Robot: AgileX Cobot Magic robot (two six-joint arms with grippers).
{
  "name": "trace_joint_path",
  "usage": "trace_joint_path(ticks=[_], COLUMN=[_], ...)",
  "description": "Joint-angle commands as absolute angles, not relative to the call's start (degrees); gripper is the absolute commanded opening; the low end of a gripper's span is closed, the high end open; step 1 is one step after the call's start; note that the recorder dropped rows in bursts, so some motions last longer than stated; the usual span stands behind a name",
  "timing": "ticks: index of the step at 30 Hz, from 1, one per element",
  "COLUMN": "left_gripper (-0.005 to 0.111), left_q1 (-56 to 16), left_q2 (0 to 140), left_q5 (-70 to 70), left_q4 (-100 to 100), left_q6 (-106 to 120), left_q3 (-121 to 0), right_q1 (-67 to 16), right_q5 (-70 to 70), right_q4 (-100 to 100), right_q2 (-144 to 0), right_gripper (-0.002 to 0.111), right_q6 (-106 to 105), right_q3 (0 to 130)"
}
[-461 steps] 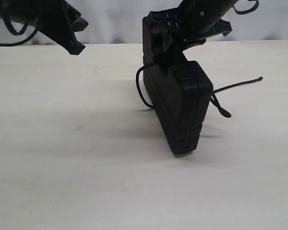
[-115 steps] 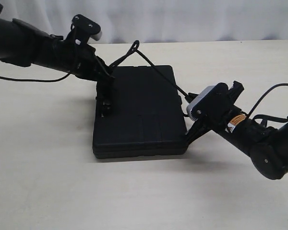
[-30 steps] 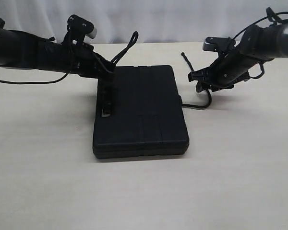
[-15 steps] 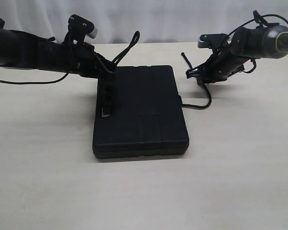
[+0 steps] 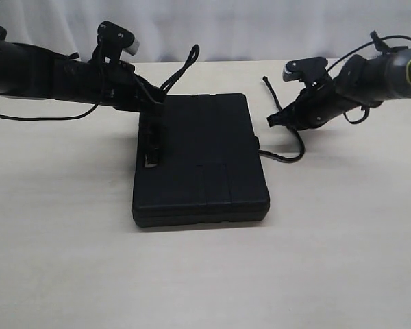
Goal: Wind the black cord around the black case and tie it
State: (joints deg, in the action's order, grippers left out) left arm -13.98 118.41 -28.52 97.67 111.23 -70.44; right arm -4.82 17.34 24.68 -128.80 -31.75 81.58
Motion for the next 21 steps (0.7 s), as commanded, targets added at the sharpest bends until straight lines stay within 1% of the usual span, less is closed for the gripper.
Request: trace_joint_path(ticks=[1,5,9,10,12,15,21], left_gripper=[0.000,0.000,0.000,0.000,0.000,0.000,0.000], left_q1=[-14.03,-14.03,-14.03,-14.03,-14.03,-14.03,-14.03], left_q2=[118.38,118.38,118.38,118.38,118.38,118.38,118.38], left_q5=[-29.07,-29.07,-29.07,-29.19,-29.33,-29.45,-29.45], left_q4=[98.23,98.23,98.23,98.23,98.23,98.23,98.23], left_q6=[111.37,111.37,111.37,111.37,111.37,111.37,111.37], left_q3=[-70.81,-70.81,-70.81,-70.81,-70.81,-70.81,-70.81], right_q1=[-4.78,-4.78,-4.78,-4.78,-4.78,-4.78,-4.78], right_q5=[10.99,11.48,19.50,22.30,25.36,24.10,15.43], right_q4=[41.34,66.68,98.43,99.95,99.95,99.95,99.95], right_q2=[-124.58,-120.51,-117.76,-117.17,-116.60,-116.07,-113.36], right_gripper=[0.004,0.004,0.004,0.004,0.004,0.004,0.004], right_q6=[-54.73,-84.39,-117.49,-121.16,-121.19,-121.19,-121.19], right_q3=[70.38,64.91,60.59,59.10,58.85,58.70,58.70])
